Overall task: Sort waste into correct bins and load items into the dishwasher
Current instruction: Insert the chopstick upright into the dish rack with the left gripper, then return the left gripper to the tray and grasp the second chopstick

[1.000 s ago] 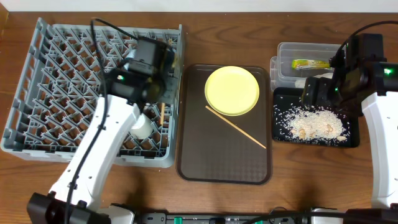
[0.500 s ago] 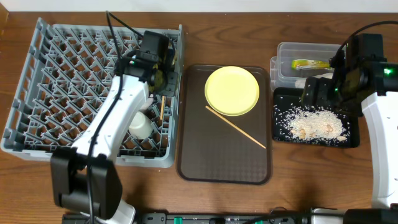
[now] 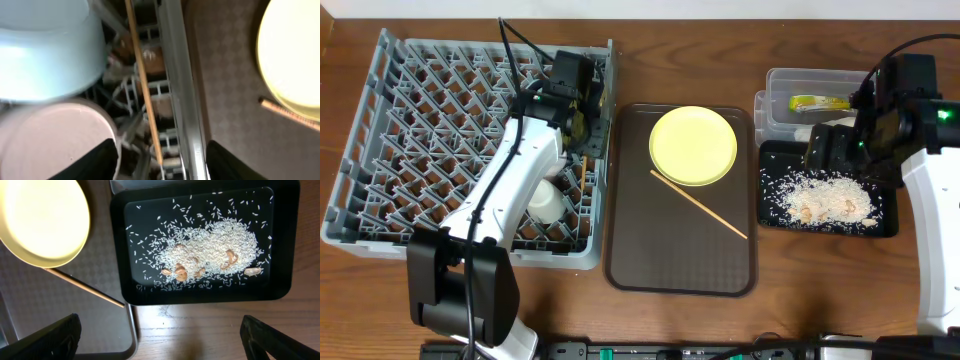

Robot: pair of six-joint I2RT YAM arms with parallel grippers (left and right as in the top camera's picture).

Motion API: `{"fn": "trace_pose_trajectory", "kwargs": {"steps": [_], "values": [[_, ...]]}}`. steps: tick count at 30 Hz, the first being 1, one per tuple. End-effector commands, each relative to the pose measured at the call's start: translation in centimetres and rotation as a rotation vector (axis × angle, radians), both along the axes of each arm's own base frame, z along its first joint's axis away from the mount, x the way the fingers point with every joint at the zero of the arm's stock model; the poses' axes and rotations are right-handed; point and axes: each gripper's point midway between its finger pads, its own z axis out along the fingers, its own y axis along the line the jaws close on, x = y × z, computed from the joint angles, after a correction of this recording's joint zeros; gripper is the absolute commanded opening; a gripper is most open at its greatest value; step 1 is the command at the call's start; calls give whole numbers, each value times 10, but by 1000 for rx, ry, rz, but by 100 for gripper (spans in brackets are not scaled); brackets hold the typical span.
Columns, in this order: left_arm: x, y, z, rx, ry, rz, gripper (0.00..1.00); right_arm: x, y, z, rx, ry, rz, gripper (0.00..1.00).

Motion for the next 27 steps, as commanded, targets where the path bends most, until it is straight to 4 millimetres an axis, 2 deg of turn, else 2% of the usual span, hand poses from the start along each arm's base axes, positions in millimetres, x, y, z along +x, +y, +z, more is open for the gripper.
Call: {"fn": "trace_pose_trajectory", "kwargs": {"steps": [1,4,7,14,21,24,27], "values": [[-4,-18,37,-108,-10,9,66,0,-1,1,-7,-3,8,99],[-11,-37,53,-206,-4,60,66,0,-1,1,-7,-4,7,99],[-22,-59,52,-290,56,159,67,1,-1,1,-7,-7,7,99],[-50,-112,21,-351,210,366,67,1,-1,1,-7,-7,7,99],[-70,-173,-15,-340,270,323,73,0,0,1,-4,-3,8,99],[-82,-188,-30,-323,311,341,79,-1,0,1,-3,2,9,99],[-90,-197,-44,-311,342,375,79,-2,0,1,-3,4,9,99]]}}
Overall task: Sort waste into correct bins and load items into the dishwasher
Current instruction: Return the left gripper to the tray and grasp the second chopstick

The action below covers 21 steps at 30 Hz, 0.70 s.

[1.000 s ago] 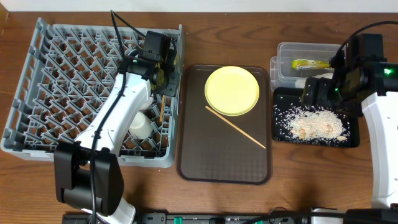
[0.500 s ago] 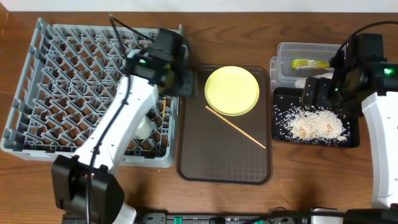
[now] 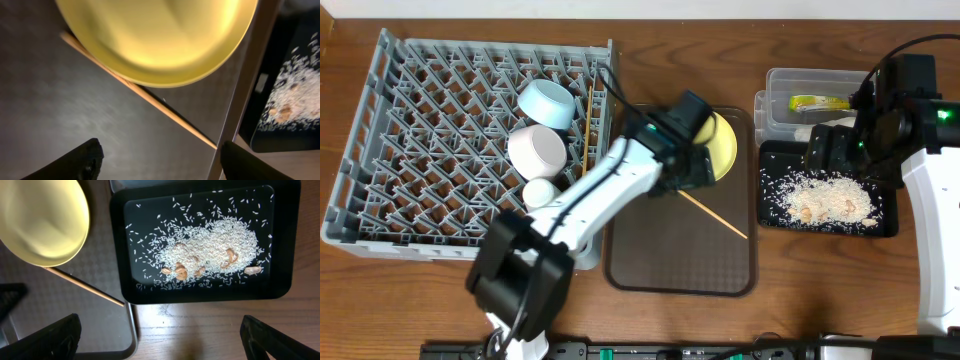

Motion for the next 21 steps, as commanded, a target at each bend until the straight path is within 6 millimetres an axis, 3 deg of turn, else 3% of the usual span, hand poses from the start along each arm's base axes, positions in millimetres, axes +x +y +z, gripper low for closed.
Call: {"fn": "trace_pose_trajectory", "kwargs": {"steps": [1,10,21], "values": [[-10,-8,-20,16,67,83,79,-1,0,1,-4,-1,8,99],[-13,-23,-61,44,132,186,79,-1,0,1,-3,0,9,99],[-12,-7,-82,183,81,249,78,-1,0,1,-4,-1,9,99]]}}
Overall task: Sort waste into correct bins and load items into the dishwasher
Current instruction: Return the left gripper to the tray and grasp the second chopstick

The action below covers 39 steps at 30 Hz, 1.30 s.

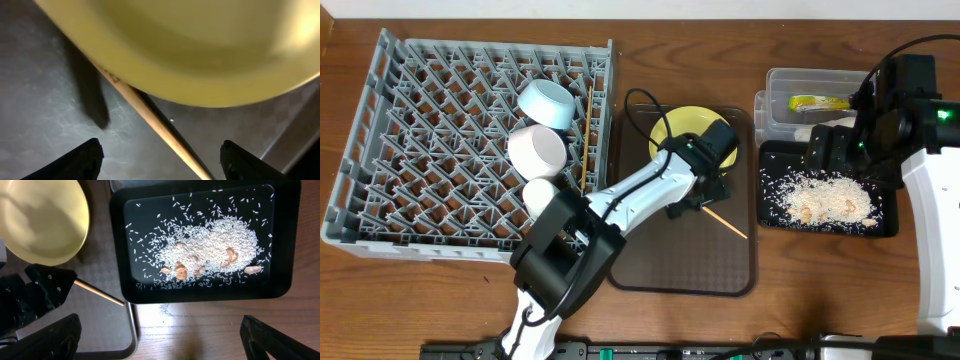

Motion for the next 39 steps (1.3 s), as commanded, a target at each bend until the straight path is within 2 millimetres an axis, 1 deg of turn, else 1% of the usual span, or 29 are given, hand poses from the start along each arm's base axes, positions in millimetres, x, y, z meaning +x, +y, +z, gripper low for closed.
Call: {"fn": "trace_pose_trajectory", "kwargs": {"steps": [1,3,11,16,22,26,30,36,37,38,39], "values": [[-2,17,-12,96,-2,53,78,0,0,1,-4,-3,9,99],[-3,23,-13,120,2,77,78,0,0,1,-4,-3,8,99],[-4,21,-14,118,2,93,78,0,0,1,-4,-3,9,99],[-10,16,-14,120,1,75,78,0,0,1,-4,-3,9,99],[-16,5,-14,109,-13,50,78,-1,0,1,-3,0,9,99],[-18,3,-15,110,-10,52,78,-1,0,1,-3,1,9,99],[-20,4,-20,120,-2,51,78,-1,0,1,-3,1,9,99],[-23,7,-34,148,23,48,78,-2,0,1,-4,4,8,99],[-25,9,-34,157,31,48,77,-2,0,1,-3,4,9,99],[-27,12,-34,168,39,48,72,-2,0,1,-3,4,9,99],[-31,18,-34,190,58,49,54,-2,0,1,-4,4,9,99]]}}
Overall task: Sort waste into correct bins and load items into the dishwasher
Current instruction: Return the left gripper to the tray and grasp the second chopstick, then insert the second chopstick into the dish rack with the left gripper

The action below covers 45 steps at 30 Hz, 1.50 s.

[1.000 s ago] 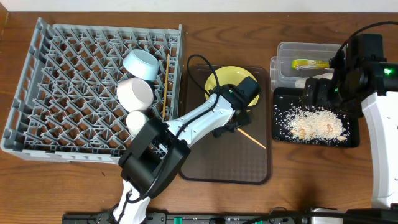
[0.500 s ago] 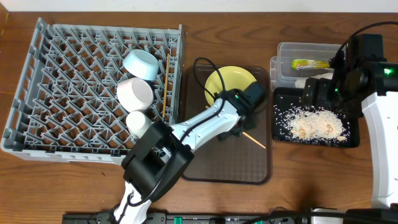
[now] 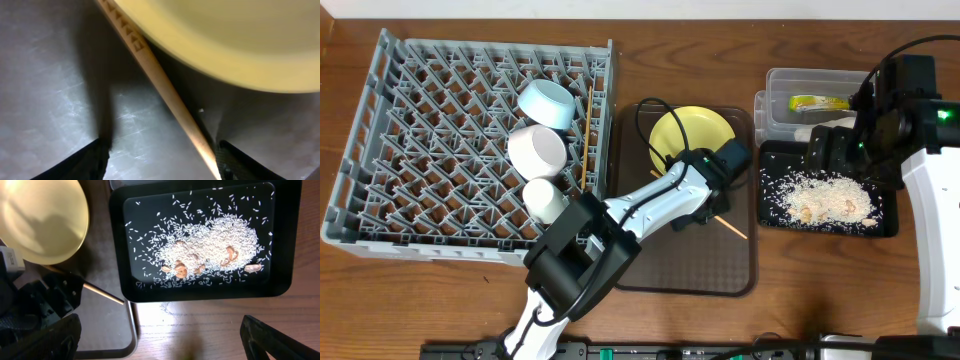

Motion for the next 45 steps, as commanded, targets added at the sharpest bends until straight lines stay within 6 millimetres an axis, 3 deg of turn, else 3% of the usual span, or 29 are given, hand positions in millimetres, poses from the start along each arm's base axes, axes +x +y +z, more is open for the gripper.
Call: {"fn": "trace_pose_trajectory", "kwargs": {"steps": [1,5,9,14,19,25,27,28,31,36,41,45], "values": [[-11,19,-17,85,56,12,49,0,0,1,-4,-3,9,99],[-10,32,-17,108,85,41,23,0,0,1,-4,-3,9,99],[-5,41,-17,110,99,67,9,0,0,1,-4,-3,8,99],[1,54,-15,122,113,102,8,-1,0,1,-4,2,9,99],[18,70,9,103,71,23,7,-2,0,1,-4,3,12,99],[36,75,65,61,-81,-278,7,-2,0,1,-4,3,12,99],[39,77,89,49,-146,-406,7,-2,0,1,-4,3,12,99],[42,79,110,43,-206,-500,7,-2,0,1,-4,3,12,99],[47,90,140,42,-290,-588,8,-2,0,1,-4,3,12,99],[62,128,167,78,-358,-640,8,-2,0,1,-4,3,12,99],[97,187,170,130,-392,-565,8,-2,0,1,-4,3,11,99],[118,214,166,140,-408,-483,8,-2,0,1,-4,3,11,99]]}}
